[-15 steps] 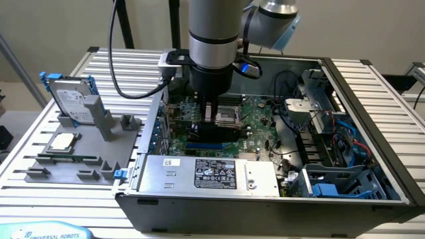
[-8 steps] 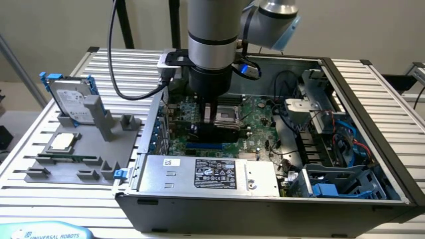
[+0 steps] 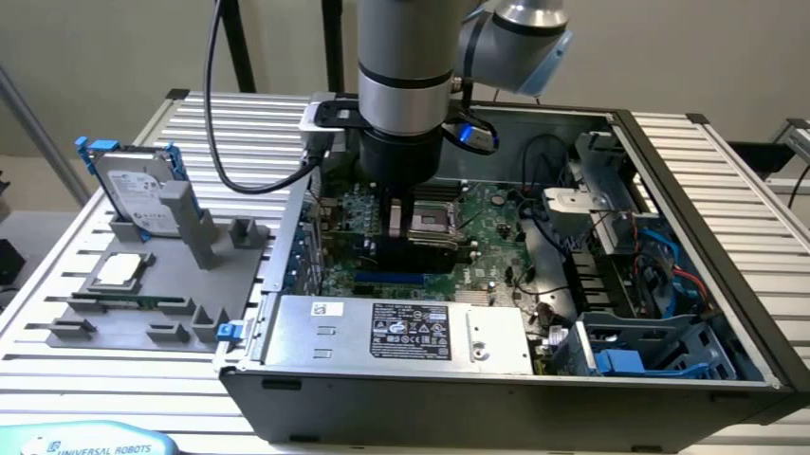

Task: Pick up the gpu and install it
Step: 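Insert the gpu into the slot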

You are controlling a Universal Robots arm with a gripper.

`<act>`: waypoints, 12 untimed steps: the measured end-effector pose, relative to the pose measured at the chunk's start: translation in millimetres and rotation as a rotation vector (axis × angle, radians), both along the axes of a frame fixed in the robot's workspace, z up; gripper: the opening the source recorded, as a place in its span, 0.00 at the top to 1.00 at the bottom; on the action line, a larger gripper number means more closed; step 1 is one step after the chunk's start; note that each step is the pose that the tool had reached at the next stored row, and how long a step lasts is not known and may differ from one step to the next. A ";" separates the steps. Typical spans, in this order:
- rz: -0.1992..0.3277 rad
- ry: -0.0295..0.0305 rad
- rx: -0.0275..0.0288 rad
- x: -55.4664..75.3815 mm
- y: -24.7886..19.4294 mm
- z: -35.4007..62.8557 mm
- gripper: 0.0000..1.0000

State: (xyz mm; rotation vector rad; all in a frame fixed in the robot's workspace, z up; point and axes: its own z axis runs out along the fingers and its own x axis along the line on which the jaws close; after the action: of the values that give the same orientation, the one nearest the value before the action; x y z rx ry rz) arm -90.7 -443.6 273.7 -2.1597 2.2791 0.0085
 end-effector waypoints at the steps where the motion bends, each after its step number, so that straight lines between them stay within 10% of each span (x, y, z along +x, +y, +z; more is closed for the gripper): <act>1: 0.000 0.0000 0.0000 0.0 -0.7 -0.1 0.73; 12: -0.015 0.0000 0.0000 -4.3 -1.0 -0.5 0.73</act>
State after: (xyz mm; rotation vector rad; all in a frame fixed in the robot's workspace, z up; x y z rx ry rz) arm -95.0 -444.6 273.2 -2.1427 2.2950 0.0085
